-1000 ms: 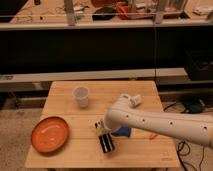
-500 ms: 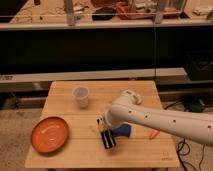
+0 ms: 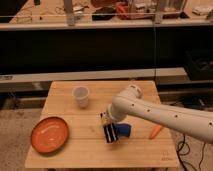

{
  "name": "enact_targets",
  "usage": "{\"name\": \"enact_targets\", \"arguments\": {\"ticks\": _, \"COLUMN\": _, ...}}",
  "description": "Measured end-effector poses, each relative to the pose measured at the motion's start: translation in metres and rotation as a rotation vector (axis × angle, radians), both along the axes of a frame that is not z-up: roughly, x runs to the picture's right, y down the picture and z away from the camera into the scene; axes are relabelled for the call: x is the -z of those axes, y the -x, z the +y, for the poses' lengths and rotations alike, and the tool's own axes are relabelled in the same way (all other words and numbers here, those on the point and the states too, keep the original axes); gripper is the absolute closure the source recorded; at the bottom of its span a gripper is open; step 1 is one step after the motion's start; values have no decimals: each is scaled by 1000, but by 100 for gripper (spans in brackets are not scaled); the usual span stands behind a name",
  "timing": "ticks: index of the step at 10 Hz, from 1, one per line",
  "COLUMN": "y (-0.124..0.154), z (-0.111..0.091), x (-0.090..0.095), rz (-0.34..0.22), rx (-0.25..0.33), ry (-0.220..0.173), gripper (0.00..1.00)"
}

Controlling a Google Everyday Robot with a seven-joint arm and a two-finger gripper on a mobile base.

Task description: Place the eraser in the ceramic cup

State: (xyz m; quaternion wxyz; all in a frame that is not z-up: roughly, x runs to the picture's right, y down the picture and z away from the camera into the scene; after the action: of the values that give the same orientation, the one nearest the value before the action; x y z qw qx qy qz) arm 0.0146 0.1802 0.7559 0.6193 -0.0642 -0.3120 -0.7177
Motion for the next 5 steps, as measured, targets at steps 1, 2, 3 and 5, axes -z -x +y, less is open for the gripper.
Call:
{"name": "enact_targets", "arguments": {"ticks": 1, "y": 1, "z": -7, "x": -2, "rz": 5, "rx": -7, "ry": -4, "gripper": 98}}
{"name": "enact_targets", "arguments": {"ticks": 2, "y": 1, "z": -15, "x": -4, "rz": 8, "rx": -13, "ry": -7, "gripper": 99}}
{"name": "enact_targets", "arguments": {"ticks": 3, "y": 2, "z": -24, "x": -5, "rz": 11, "rx": -18, "ry": -14, "gripper": 99}}
{"name": "enact_targets", "arguments": {"ticks": 5, "y": -3, "z": -40, "x": -6, "rz": 24, "rx": -32, "ry": -25, "gripper": 99}}
